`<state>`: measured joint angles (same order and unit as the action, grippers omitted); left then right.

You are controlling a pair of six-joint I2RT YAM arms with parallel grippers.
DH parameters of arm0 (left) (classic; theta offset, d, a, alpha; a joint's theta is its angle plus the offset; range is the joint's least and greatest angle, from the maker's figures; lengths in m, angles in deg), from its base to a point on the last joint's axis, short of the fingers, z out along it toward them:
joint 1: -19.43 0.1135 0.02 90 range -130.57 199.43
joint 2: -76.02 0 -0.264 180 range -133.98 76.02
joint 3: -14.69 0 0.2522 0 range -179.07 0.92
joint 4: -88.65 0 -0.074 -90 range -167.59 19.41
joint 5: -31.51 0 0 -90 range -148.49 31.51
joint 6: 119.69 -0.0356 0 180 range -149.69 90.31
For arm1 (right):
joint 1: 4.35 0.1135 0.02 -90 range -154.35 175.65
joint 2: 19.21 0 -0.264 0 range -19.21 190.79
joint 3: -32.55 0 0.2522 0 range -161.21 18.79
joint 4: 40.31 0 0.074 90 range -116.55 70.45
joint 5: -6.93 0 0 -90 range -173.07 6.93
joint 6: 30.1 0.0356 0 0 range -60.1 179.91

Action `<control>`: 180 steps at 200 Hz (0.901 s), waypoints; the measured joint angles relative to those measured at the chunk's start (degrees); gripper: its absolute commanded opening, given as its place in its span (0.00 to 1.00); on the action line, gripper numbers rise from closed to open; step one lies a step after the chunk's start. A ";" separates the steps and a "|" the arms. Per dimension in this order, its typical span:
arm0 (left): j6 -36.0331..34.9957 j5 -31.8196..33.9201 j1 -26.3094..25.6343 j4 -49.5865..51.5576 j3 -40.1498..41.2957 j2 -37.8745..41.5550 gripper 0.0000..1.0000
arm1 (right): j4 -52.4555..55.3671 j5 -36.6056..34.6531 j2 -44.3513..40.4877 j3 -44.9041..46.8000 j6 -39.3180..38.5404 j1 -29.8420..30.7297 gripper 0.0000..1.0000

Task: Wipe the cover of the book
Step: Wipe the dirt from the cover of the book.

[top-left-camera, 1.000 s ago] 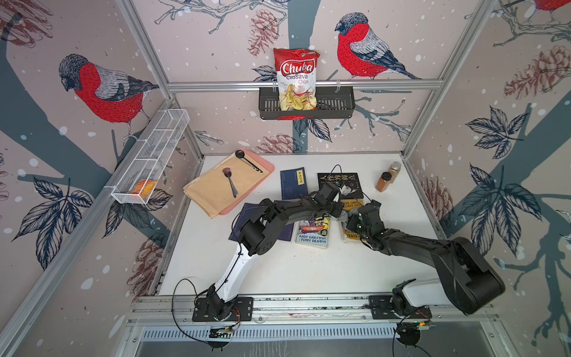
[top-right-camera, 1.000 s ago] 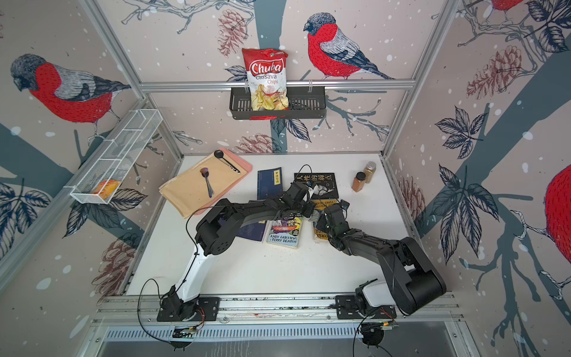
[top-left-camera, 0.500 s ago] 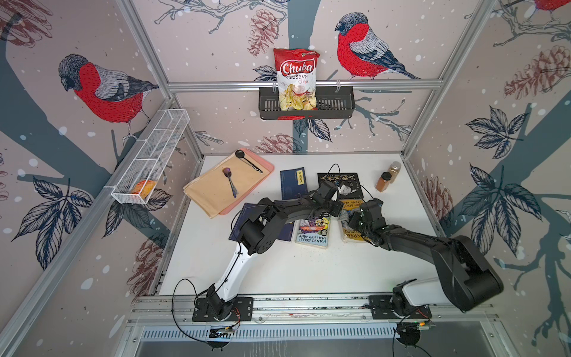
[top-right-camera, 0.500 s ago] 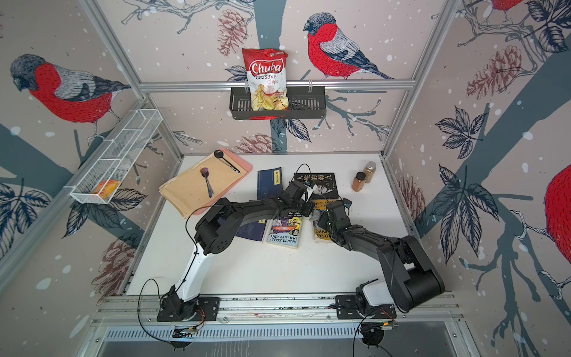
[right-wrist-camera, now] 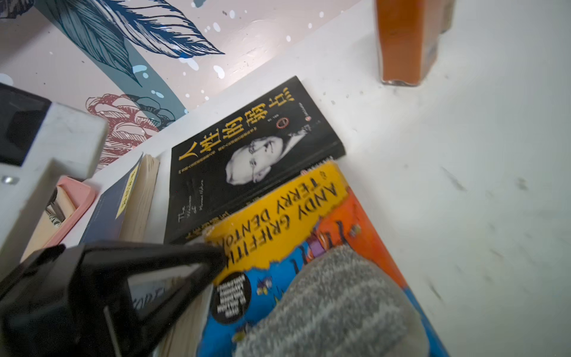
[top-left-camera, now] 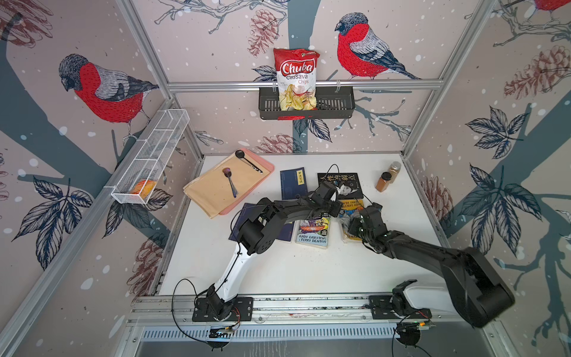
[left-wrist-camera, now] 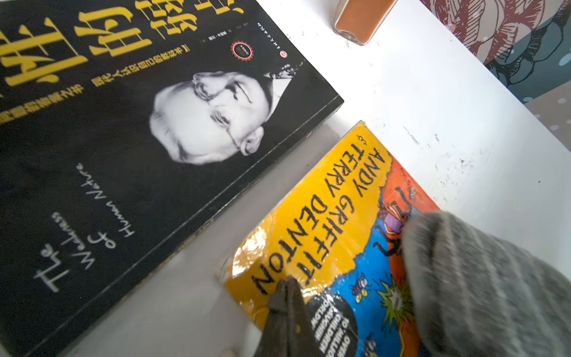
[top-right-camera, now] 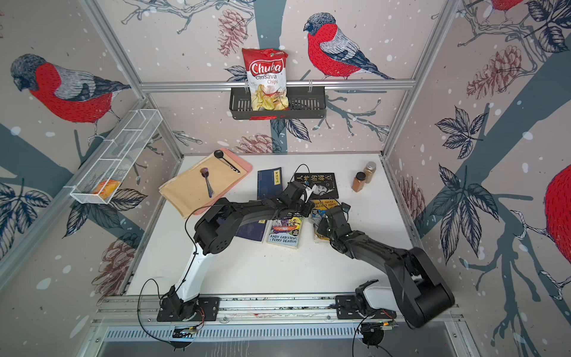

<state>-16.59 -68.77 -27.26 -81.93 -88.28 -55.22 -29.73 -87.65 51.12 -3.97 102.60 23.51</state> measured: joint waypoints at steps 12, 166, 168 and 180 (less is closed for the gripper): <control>-0.04 0.00 0.00 -0.22 0.15 0.15 0.00 | 4.22 -0.22 -4.22 1.25 1.01 -0.33 0.20; -1.05 1.38 0.28 -0.94 1.99 1.49 0.00 | -4.68 5.09 21.92 -16.83 -11.02 -14.05 0.17; -1.07 1.38 0.31 -0.98 2.03 1.51 0.00 | -4.63 5.07 21.07 -16.04 -11.02 -13.99 0.17; -1.05 1.27 0.42 -1.31 2.32 1.62 0.00 | -3.39 5.03 16.55 -12.04 -10.91 -13.86 0.17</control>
<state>-17.64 -67.50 -26.85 -83.24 -85.97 -53.60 -33.12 -82.62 67.66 -16.01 91.70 9.65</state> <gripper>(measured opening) 0.050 0.168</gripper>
